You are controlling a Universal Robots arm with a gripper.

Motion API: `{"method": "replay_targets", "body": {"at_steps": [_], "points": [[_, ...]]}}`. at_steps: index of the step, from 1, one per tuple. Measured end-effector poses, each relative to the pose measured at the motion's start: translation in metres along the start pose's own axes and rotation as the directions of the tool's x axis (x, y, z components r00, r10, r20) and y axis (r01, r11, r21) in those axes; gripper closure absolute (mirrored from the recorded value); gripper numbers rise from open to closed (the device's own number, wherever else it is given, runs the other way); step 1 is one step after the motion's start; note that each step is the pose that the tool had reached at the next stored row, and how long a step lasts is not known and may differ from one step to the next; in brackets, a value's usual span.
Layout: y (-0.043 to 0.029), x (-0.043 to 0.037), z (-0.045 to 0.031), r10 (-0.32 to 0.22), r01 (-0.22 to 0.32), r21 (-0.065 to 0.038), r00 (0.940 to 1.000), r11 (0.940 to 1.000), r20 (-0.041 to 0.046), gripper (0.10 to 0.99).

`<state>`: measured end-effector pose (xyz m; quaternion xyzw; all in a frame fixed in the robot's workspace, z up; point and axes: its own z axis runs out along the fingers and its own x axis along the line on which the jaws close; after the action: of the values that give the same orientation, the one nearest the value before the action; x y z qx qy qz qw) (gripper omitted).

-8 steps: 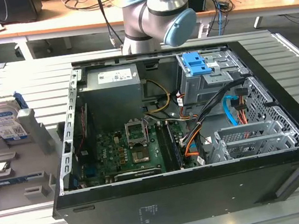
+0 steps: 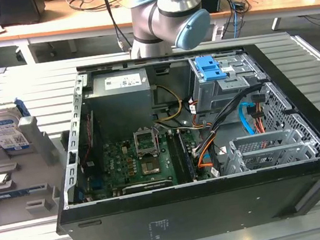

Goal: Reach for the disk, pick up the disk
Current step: 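Pick up the disk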

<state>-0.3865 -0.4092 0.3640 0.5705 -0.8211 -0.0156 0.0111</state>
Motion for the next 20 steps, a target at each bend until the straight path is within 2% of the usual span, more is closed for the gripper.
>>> {"method": "replay_targets", "body": {"at_steps": [4, 10, 17, 18, 20], "points": [[0.0000, 0.0000, 0.0000, -0.083, 0.083, 0.000, 0.9966, 0.9966, -0.0032, 0.980], [0.0000, 0.0000, 0.0000, -0.149, 0.149, 0.000, 0.9888, 0.9889, -0.0058, 0.980], [0.0000, 0.0000, 0.0000, -0.248, 0.248, -0.001, 0.9687, 0.9687, -0.0095, 0.980], [0.0000, 0.0000, 0.0000, -0.262, 0.262, -0.001, 0.9650, 0.9650, -0.0100, 0.980], [0.0000, 0.0000, 0.0000, -0.300, 0.300, -0.002, 0.9539, 0.9539, -0.0115, 0.980]]}}
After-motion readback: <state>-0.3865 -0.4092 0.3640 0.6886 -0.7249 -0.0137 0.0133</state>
